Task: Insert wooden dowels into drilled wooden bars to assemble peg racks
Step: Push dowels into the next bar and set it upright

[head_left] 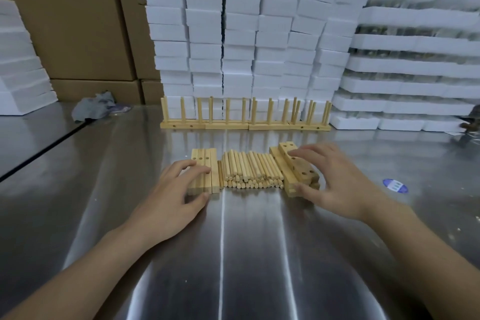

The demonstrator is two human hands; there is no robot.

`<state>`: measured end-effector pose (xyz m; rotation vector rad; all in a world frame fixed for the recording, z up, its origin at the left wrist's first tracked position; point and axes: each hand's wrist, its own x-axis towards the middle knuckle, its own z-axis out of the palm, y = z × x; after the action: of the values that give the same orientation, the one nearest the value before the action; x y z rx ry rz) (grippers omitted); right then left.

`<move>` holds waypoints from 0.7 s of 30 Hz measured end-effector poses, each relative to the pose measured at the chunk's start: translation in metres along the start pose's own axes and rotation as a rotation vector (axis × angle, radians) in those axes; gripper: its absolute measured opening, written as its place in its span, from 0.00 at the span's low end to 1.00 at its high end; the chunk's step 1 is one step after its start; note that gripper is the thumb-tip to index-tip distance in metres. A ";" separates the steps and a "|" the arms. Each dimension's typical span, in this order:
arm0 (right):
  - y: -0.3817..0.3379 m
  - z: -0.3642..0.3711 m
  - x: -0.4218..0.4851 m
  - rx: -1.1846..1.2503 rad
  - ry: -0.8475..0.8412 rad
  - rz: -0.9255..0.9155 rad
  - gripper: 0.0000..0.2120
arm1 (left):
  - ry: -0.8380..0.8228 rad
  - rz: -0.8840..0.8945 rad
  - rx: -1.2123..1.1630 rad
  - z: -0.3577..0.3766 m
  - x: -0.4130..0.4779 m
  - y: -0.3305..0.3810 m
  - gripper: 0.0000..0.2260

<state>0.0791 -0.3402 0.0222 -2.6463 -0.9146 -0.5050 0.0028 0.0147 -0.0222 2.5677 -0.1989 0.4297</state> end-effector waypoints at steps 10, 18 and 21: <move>0.004 -0.008 0.002 -0.042 -0.023 -0.039 0.31 | 0.013 -0.019 -0.021 -0.002 -0.003 0.007 0.19; -0.040 -0.031 0.004 0.298 0.601 -0.094 0.09 | 0.204 0.017 -0.134 -0.003 -0.002 0.013 0.13; -0.067 -0.035 0.005 0.933 0.564 -0.026 0.08 | 0.305 -0.041 -0.514 -0.010 -0.002 0.028 0.08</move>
<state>0.0324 -0.3003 0.0665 -1.5417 -0.7404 -0.5925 -0.0077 -0.0040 -0.0016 1.9738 -0.1253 0.6531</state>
